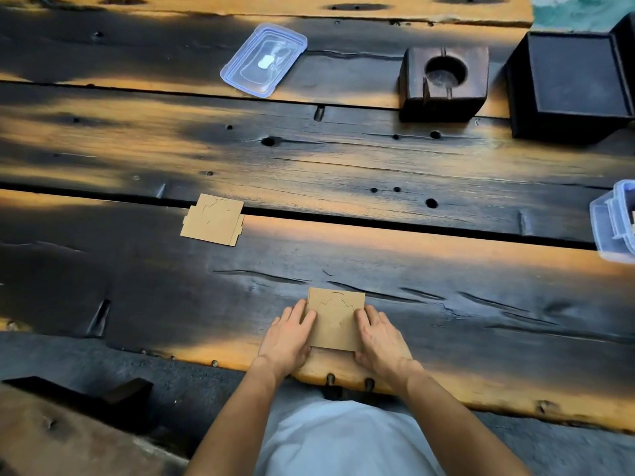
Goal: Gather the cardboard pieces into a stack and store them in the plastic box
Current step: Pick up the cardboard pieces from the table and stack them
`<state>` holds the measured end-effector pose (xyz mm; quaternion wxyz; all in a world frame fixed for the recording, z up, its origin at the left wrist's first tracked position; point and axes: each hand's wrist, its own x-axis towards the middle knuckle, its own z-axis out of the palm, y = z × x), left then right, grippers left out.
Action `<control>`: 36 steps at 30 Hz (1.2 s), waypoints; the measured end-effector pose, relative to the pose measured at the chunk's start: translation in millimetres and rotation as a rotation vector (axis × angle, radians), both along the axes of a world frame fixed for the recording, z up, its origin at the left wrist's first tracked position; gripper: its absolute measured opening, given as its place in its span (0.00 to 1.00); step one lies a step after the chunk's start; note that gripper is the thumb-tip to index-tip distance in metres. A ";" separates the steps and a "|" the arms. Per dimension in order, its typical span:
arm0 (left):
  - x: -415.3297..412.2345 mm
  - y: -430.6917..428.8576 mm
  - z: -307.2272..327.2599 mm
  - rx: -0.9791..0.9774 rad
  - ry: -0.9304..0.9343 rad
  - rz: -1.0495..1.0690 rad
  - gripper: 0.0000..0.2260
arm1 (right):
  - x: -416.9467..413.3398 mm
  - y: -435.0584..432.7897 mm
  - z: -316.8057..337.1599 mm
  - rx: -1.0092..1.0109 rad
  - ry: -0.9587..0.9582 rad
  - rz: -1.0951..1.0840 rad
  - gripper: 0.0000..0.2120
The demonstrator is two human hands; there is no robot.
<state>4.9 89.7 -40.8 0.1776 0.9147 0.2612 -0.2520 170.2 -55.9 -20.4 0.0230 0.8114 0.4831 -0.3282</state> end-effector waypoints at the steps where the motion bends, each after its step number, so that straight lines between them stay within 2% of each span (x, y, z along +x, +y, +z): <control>1: 0.4 -0.4 0.0 -0.003 -0.004 0.008 0.28 | 0.9 0.3 -0.3 0.002 0.002 0.004 0.28; 8: 3.5 -6.0 3.6 -0.068 -0.036 0.142 0.27 | 7.9 -2.1 -2.4 0.048 0.055 0.001 0.29; 16: 16.1 -20.5 8.0 -0.118 -0.057 0.355 0.21 | 1.3 -0.2 -0.9 0.082 0.088 -0.042 0.27; 20: 15.7 -20.8 7.1 -0.087 -0.045 0.325 0.21 | 2.8 -3.4 -4.7 0.093 0.080 -0.033 0.26; 32: 12.2 -10.3 3.8 0.005 0.024 0.167 0.29 | 9.0 -0.8 -11.5 0.057 0.057 0.039 0.27; 36: 8.9 -5.5 2.5 -0.021 0.028 0.138 0.31 | 10.9 1.8 -10.0 0.006 0.020 0.060 0.33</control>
